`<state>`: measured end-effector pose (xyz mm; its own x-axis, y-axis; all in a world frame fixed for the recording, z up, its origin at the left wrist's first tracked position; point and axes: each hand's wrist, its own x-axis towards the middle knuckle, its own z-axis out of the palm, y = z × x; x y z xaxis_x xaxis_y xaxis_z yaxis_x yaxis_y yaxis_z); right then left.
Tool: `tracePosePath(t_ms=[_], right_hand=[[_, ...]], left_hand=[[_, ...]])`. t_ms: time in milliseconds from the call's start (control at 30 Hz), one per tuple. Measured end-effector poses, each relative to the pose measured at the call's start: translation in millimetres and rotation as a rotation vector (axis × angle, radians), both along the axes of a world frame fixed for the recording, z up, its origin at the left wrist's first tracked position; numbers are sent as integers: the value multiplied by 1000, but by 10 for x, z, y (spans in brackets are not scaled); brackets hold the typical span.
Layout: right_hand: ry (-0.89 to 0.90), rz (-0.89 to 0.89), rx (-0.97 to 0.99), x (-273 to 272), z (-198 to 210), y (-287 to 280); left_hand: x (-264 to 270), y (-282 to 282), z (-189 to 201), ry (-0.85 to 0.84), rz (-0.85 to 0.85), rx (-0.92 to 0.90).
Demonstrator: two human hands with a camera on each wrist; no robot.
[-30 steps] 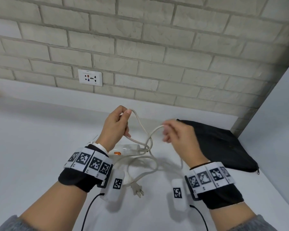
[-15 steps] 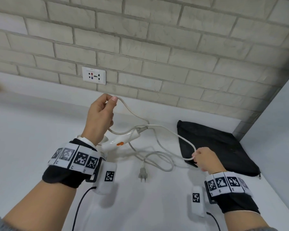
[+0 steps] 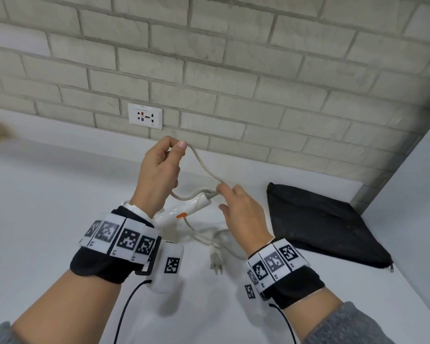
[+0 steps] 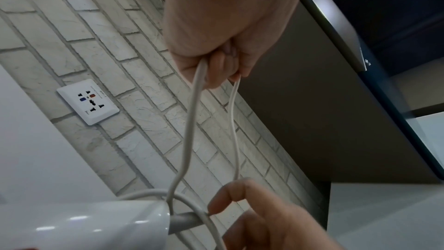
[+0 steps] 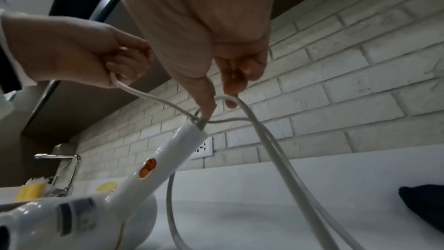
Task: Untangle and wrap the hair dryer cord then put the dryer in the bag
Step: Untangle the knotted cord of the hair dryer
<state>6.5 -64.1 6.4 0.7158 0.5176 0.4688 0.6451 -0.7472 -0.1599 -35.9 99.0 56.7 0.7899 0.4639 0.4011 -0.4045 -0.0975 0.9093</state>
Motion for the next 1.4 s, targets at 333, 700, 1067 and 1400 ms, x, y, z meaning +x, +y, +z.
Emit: tracePosePath(t_ms=[333,700,1067,1400], right_hand=[[3,152,714,-84,668,-125],[126,-265,1494,289,755,-1077],[548,-445,100,432,25,-1006],[173,322,54,-216,274,483]], left_hand=[[90,22,-148,83,205,404],[71,357,-146,95,404,298],[-26,361,160,-91,347,251],[-83,160,177,-126,306,270]])
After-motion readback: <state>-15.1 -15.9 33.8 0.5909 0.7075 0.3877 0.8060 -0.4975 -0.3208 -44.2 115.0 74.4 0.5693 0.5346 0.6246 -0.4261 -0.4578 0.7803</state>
